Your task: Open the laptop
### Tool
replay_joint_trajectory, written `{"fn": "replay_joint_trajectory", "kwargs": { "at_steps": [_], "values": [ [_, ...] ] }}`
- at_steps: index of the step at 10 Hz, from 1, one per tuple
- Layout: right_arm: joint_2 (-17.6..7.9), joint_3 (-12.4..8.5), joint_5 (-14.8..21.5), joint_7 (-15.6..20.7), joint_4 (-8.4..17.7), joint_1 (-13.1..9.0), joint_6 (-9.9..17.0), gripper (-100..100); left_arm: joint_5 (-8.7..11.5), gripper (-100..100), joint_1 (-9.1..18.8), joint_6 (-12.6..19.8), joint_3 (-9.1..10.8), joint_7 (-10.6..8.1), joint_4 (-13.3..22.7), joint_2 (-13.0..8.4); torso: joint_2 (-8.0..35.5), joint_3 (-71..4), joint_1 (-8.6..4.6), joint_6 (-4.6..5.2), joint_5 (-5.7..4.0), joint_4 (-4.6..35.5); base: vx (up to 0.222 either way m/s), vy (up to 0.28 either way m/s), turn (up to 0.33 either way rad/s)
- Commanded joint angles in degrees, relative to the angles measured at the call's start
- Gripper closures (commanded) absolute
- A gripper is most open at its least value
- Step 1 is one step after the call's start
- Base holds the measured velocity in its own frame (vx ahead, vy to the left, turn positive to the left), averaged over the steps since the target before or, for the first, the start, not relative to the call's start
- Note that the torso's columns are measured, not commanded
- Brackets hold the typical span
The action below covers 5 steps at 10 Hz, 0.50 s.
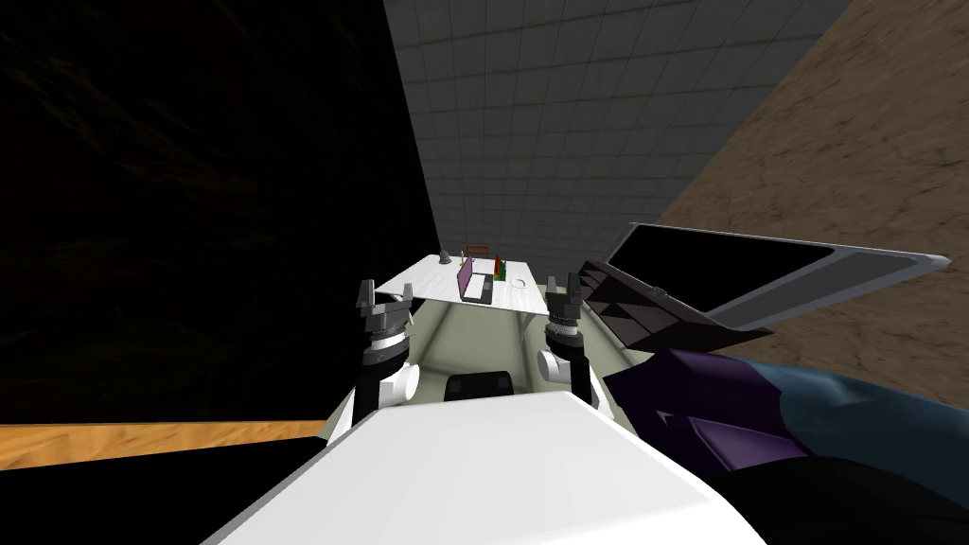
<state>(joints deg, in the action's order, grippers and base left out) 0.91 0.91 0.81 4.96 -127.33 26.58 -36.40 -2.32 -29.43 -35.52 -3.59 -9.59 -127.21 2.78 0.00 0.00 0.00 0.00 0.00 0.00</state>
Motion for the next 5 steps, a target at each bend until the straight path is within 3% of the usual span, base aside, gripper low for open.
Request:
{"fn": "replay_joint_trajectory", "kwargs": {
  "at_steps": [1,5],
  "values": [
    [0.00,0.00,0.00,0.00,0.00,0.00,0.00,0,0.00,0,0.00,0.00,0.00,0.00,0.00,0.00,2.32,-4.67,0.00,0.00,0.00,2.35,0.000,0.000,0.000],
    [0.00,0.00,0.00,0.00,-0.01,0.00,0.00,0,0.00,0,0.00,0.00,0.00,0.00,-0.01,0.00,18.45,-36.92,0.00,0.00,0.00,18.46,0.000,0.000,0.000]
  ]
}}
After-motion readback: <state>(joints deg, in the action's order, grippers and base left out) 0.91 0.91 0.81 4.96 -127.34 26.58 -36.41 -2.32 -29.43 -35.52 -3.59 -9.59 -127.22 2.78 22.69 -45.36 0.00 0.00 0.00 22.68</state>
